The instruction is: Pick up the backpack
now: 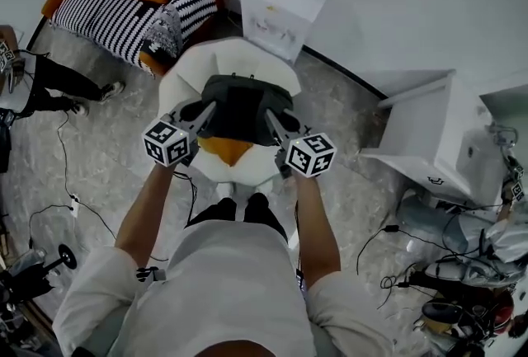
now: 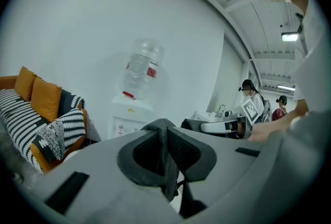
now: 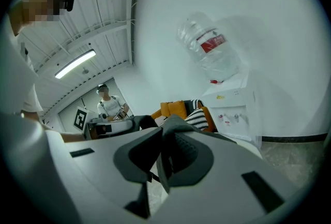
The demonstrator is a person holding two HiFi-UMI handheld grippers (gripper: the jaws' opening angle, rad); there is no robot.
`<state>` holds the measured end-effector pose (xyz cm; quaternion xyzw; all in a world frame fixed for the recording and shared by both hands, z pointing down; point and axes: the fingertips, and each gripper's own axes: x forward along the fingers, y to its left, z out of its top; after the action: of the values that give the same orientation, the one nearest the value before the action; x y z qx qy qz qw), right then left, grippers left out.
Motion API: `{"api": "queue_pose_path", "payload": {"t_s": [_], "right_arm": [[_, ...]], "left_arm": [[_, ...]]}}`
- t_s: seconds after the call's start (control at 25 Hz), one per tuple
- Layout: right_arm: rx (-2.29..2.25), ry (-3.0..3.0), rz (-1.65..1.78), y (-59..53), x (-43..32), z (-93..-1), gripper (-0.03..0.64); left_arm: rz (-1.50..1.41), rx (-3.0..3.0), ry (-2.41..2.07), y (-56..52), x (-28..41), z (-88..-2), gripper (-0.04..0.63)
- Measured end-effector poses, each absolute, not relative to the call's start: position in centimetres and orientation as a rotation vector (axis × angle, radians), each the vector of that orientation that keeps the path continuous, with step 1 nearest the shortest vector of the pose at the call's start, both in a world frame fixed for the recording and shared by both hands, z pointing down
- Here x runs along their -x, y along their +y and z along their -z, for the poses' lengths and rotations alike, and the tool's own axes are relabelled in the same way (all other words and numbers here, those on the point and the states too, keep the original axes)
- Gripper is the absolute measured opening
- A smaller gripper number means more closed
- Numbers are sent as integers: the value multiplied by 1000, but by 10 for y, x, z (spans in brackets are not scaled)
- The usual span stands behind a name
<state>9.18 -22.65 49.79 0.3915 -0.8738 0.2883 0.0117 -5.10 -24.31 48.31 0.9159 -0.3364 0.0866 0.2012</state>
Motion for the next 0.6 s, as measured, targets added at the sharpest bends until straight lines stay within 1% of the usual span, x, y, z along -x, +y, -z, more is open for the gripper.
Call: {"api": "queue_pose_path", "payload": {"t_s": [0.6], "right_arm": [[-1218,-2816,-700,-219,-91,-417,37]], "left_arm": [[-156,-2689,-944,-238,54,-405,32]]}}
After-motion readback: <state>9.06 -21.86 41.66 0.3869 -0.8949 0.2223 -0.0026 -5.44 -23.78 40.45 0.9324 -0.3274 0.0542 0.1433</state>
